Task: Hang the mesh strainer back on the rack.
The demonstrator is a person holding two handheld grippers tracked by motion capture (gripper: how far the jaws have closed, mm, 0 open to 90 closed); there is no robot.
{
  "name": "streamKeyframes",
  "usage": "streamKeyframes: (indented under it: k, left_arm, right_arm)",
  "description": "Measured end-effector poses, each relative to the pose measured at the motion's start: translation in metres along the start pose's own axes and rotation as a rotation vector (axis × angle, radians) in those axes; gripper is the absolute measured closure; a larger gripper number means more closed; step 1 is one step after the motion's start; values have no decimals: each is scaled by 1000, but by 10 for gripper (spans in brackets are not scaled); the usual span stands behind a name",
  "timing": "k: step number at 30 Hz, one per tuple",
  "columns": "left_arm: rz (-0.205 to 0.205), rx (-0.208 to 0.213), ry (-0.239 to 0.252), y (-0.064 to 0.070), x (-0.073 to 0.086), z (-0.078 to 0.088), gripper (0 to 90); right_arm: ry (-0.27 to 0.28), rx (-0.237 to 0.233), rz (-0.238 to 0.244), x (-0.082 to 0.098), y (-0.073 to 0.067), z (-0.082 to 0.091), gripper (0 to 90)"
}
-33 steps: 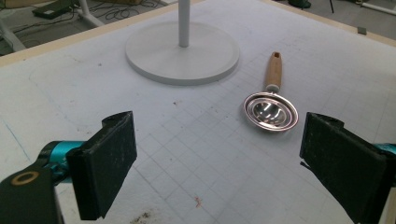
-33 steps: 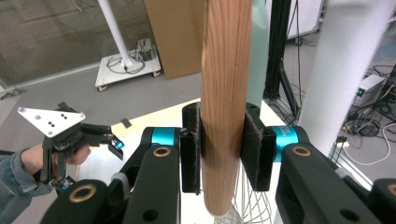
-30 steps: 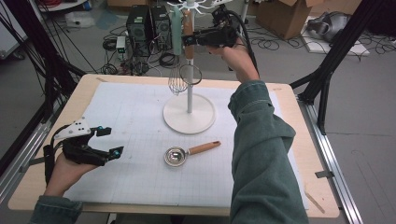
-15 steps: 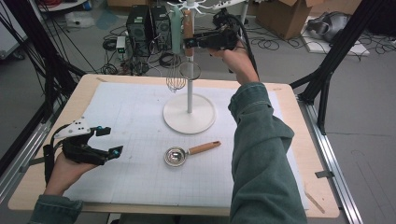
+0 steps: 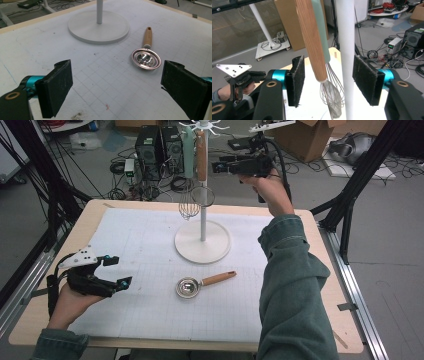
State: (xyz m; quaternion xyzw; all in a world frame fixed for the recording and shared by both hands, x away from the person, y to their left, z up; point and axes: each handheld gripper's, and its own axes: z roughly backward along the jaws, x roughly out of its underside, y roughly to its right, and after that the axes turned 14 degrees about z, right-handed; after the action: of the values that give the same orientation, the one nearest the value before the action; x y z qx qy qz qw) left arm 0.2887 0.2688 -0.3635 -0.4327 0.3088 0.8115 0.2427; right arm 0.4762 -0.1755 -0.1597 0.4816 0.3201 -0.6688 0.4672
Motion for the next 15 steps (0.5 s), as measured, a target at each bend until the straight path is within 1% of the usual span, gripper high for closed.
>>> streamKeyframes:
  k: [4, 6, 7, 8, 9, 10, 12, 15]
  left_arm:
    - [3, -2, 0, 0, 0, 0, 110]
    - [3, -1, 2, 0, 0, 0, 110]
    - [0, -1, -1, 0, -1, 0, 110]
    - [1, 2, 1, 0, -1, 0, 110]
    - [-1, 1, 2, 0, -1, 0, 110]
    - [0, 1, 3, 0, -1, 0, 110]
    - [-1, -1, 0, 0, -1, 0, 110]
    - [0, 3, 0, 0, -1, 0, 110]
  right_arm:
    - [15, 3, -2, 2, 0, 7, 404]
    - [26, -5, 12, 1, 0, 10, 403]
    - [29, 0, 16, -1, -1, 12, 405]
    - [33, -2, 13, -2, -1, 13, 410]
    - [34, 0, 16, -4, -1, 15, 424]
    - [33, 2, 27, -6, -1, 16, 465]
    - [48, 7, 43, -10, -2, 20, 523]
    - [38, 1, 41, -15, -3, 24, 591]
